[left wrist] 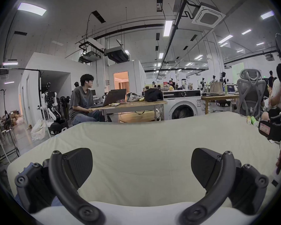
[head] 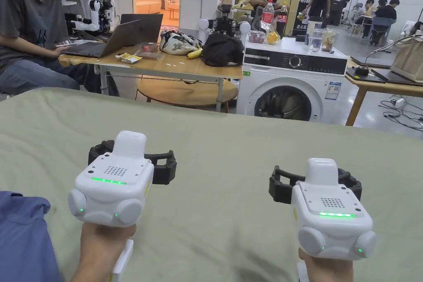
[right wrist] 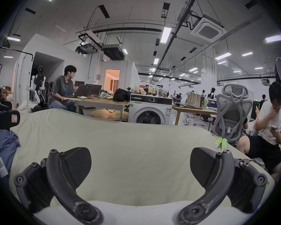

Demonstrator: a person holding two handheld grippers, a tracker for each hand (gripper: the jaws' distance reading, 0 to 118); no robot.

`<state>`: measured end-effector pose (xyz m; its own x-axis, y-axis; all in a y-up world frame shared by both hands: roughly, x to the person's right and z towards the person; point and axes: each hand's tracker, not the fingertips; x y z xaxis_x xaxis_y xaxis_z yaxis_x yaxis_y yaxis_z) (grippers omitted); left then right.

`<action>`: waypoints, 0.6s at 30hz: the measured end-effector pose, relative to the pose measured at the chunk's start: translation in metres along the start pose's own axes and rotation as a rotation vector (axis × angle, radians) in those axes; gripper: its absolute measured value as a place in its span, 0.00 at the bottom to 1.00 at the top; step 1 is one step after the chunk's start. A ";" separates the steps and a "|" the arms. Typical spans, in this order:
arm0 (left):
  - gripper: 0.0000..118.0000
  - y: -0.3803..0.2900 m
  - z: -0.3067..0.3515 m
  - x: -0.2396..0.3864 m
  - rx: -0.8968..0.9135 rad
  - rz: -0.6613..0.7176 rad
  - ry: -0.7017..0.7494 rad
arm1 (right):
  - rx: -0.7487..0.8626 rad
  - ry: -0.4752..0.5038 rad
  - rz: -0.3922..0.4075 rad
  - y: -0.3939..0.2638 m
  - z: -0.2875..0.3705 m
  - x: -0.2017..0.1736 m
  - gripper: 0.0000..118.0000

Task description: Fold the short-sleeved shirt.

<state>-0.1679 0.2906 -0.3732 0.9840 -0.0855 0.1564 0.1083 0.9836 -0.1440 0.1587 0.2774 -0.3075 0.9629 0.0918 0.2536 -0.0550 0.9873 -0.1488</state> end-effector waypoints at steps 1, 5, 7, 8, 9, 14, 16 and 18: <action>1.00 0.000 0.000 0.001 0.001 -0.002 -0.001 | -0.004 0.000 -0.004 0.000 0.000 0.000 1.00; 1.00 0.000 0.000 0.002 0.009 -0.017 0.001 | -0.014 0.010 -0.005 -0.001 -0.002 0.001 1.00; 1.00 0.001 0.002 0.003 0.014 -0.016 -0.004 | -0.013 0.005 0.000 -0.001 -0.001 0.000 1.00; 1.00 0.001 0.002 0.004 0.015 -0.016 -0.007 | -0.012 0.005 -0.004 -0.001 -0.001 0.000 1.00; 1.00 0.002 0.002 0.004 0.016 -0.016 -0.008 | -0.013 0.006 -0.011 -0.001 -0.001 0.001 1.00; 1.00 0.005 0.005 0.006 0.026 -0.016 -0.006 | -0.029 -0.011 -0.042 -0.003 -0.001 0.003 1.00; 1.00 0.004 0.006 0.005 0.032 -0.012 -0.003 | -0.033 -0.016 -0.067 -0.003 -0.001 0.004 1.00; 1.00 0.005 0.007 0.005 0.032 -0.009 0.005 | -0.036 -0.019 -0.087 -0.003 0.001 0.005 1.00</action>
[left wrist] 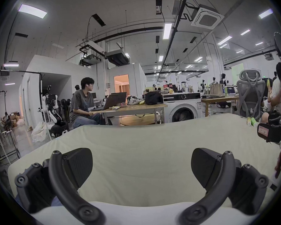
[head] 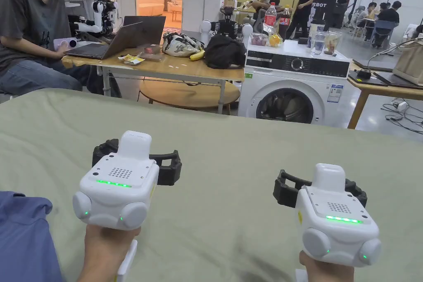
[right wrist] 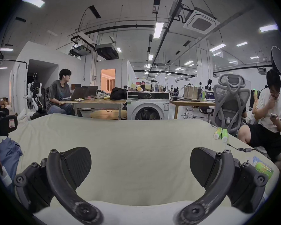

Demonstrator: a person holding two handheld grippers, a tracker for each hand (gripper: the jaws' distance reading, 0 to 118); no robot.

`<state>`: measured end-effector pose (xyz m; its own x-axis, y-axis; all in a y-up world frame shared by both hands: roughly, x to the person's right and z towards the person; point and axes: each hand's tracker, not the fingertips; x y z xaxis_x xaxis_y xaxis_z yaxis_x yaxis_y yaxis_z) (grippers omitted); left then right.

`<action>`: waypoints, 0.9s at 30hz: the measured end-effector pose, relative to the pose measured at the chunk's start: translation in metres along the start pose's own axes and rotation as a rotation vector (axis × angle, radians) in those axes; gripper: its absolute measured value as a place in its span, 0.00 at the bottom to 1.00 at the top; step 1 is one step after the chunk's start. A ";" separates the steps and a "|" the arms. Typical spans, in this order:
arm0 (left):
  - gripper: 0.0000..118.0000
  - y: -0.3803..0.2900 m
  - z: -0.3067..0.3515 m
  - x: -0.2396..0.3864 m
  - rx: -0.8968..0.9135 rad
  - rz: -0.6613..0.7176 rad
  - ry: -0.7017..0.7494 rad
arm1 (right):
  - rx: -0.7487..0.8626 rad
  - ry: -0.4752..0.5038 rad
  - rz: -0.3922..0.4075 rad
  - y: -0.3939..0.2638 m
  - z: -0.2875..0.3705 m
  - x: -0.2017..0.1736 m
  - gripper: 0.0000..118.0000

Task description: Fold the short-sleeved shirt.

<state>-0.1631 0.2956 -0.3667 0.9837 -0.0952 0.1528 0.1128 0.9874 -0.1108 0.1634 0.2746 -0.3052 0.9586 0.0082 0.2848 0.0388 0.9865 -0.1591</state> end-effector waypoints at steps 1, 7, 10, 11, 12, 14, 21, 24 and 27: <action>1.00 0.000 0.001 0.000 -0.001 0.002 0.002 | 0.001 -0.002 -0.002 0.000 0.001 0.000 1.00; 1.00 -0.003 0.000 -0.003 -0.007 0.013 0.001 | 0.014 -0.007 0.022 0.001 0.003 -0.003 1.00; 1.00 -0.003 0.001 -0.003 -0.009 0.018 0.003 | 0.022 -0.008 0.022 0.002 0.004 -0.003 1.00; 1.00 -0.003 0.002 -0.004 -0.008 0.022 -0.002 | 0.025 -0.010 0.022 0.002 0.005 -0.003 1.00; 1.00 -0.004 0.003 -0.005 -0.006 0.024 -0.004 | 0.027 -0.010 0.023 0.002 0.005 -0.003 1.00; 1.00 -0.005 0.004 -0.006 -0.001 0.028 -0.006 | 0.029 -0.013 0.022 0.003 0.005 -0.003 1.00; 0.99 -0.006 0.007 -0.014 0.009 0.131 -0.020 | 0.026 -0.011 -0.062 0.007 0.009 0.003 1.00; 0.95 -0.005 0.007 -0.018 0.004 0.217 -0.034 | 0.024 -0.019 -0.110 0.009 0.009 0.006 1.00; 0.85 -0.005 0.008 -0.016 0.003 0.229 -0.023 | 0.052 -0.056 -0.113 0.010 0.012 0.005 0.86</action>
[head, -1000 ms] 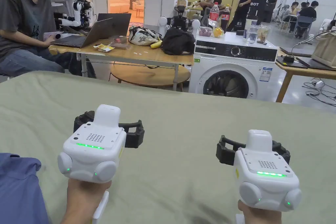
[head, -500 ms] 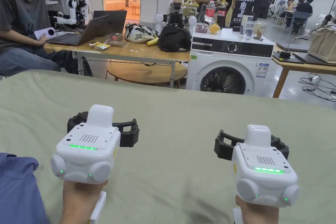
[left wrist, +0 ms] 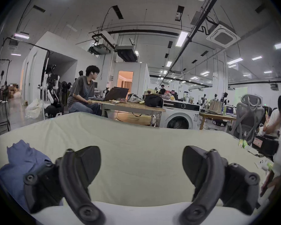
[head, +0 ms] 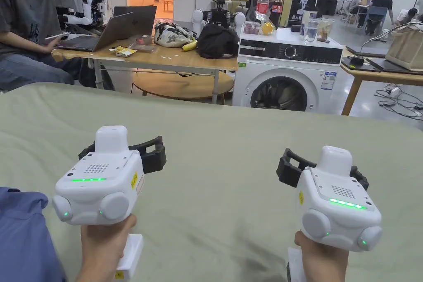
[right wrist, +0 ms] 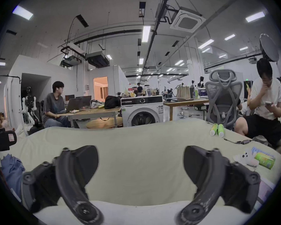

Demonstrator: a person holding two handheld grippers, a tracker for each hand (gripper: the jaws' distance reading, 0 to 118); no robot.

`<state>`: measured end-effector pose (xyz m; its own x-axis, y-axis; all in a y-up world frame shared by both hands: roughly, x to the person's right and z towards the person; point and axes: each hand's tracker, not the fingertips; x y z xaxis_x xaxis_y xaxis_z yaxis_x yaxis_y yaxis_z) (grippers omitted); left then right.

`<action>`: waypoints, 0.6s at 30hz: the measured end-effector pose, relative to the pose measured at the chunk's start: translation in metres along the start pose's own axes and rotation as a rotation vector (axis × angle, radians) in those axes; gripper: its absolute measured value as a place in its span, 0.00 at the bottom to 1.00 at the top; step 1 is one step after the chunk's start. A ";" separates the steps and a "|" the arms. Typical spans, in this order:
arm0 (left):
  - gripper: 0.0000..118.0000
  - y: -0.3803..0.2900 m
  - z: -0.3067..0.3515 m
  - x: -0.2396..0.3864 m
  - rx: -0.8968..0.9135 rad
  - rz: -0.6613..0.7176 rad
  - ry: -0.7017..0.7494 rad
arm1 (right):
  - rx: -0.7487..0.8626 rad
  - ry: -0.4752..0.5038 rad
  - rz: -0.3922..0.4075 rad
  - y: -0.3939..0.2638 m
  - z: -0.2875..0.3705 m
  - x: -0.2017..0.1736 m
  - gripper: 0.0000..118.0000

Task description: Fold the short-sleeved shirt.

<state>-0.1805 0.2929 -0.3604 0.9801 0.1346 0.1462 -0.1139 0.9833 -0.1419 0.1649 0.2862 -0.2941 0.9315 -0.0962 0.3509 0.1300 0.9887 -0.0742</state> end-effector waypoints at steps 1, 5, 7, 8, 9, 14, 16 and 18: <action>0.80 -0.001 0.000 0.002 0.001 -0.006 -0.001 | 0.008 -0.012 0.017 0.001 0.001 -0.001 0.77; 0.31 -0.003 0.001 0.014 -0.014 -0.168 0.015 | 0.003 -0.013 0.081 0.002 0.001 -0.002 0.21; 0.04 -0.003 0.003 0.021 -0.010 -0.230 0.004 | 0.002 -0.026 0.106 0.003 0.001 -0.002 0.00; 0.00 -0.003 0.004 0.024 -0.007 -0.264 0.012 | -0.003 -0.050 0.128 0.003 0.002 -0.002 0.00; 0.00 -0.004 0.005 0.026 0.000 -0.287 0.029 | -0.004 -0.074 0.138 0.002 0.002 -0.002 0.00; 0.00 -0.003 0.007 0.018 -0.014 -0.210 0.034 | -0.015 -0.058 0.115 0.003 0.008 0.003 0.00; 0.00 -0.003 0.004 0.010 -0.065 -0.158 0.043 | -0.025 -0.033 0.096 0.004 0.008 0.004 0.00; 0.00 -0.002 0.005 -0.001 -0.084 -0.124 0.044 | -0.030 -0.015 0.103 0.004 0.009 -0.003 0.00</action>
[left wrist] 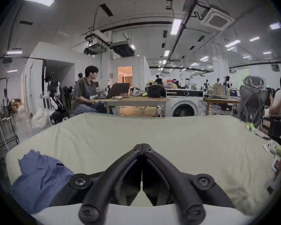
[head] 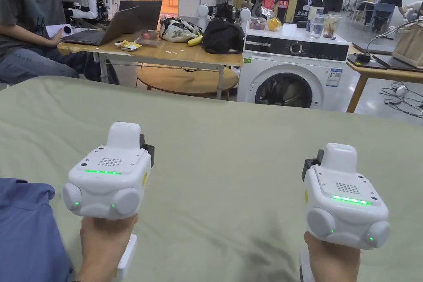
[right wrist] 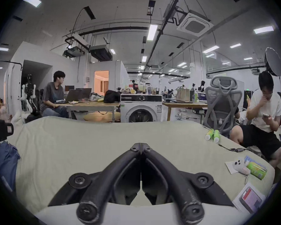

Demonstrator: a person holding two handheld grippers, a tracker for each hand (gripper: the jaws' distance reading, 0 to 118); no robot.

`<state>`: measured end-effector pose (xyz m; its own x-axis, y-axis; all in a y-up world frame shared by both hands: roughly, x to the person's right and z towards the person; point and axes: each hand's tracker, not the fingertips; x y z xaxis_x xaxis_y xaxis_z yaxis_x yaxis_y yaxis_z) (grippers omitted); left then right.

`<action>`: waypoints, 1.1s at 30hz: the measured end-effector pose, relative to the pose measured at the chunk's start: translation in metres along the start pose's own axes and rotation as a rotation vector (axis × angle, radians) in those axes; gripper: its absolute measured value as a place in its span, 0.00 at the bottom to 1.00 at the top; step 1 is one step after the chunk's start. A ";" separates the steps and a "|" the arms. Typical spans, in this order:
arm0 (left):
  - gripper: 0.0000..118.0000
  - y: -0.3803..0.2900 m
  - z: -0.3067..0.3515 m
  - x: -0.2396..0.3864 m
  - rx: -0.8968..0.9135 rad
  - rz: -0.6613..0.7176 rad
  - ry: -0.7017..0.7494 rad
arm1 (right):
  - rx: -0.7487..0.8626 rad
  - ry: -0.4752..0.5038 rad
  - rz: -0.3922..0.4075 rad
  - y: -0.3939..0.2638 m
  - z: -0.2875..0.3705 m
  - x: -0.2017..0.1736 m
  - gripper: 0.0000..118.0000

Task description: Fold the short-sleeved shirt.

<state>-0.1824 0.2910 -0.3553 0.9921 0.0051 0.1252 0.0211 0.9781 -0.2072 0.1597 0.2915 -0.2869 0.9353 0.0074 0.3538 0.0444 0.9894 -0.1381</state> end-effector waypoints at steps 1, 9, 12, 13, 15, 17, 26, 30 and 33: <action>0.00 -0.001 0.001 -0.005 -0.004 -0.001 0.006 | 0.002 0.006 0.009 0.000 0.000 -0.004 0.00; 0.00 0.004 0.023 -0.069 -0.088 -0.033 0.094 | -0.026 0.153 0.010 0.005 0.003 -0.078 0.00; 0.00 0.006 0.036 -0.104 -0.127 -0.012 0.134 | -0.037 0.221 0.018 0.003 0.008 -0.116 0.00; 0.00 0.006 0.041 -0.115 -0.143 -0.004 0.153 | -0.039 0.240 0.018 0.001 0.011 -0.128 0.00; 0.00 0.006 0.052 -0.141 -0.182 0.005 0.215 | -0.056 0.303 0.016 -0.002 0.016 -0.156 0.00; 0.00 0.004 0.062 -0.167 -0.232 0.035 0.239 | -0.070 0.352 0.014 -0.005 0.021 -0.178 0.00; 0.73 -0.023 0.079 -0.269 -0.532 0.238 0.179 | -0.106 0.471 0.045 -0.018 0.029 -0.231 0.00; 0.73 -0.039 0.071 -0.292 -0.611 0.263 0.213 | -0.134 0.488 0.056 -0.025 0.026 -0.234 0.00; 0.73 -0.058 0.052 -0.298 -0.696 0.230 0.234 | -0.148 0.490 0.059 -0.029 0.023 -0.233 0.00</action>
<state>-0.4854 0.2439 -0.3303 0.9797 0.0722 -0.1870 -0.1924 0.6007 -0.7760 -0.0675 0.2645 -0.3442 0.9908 -0.0410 -0.1292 0.0022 0.9579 -0.2870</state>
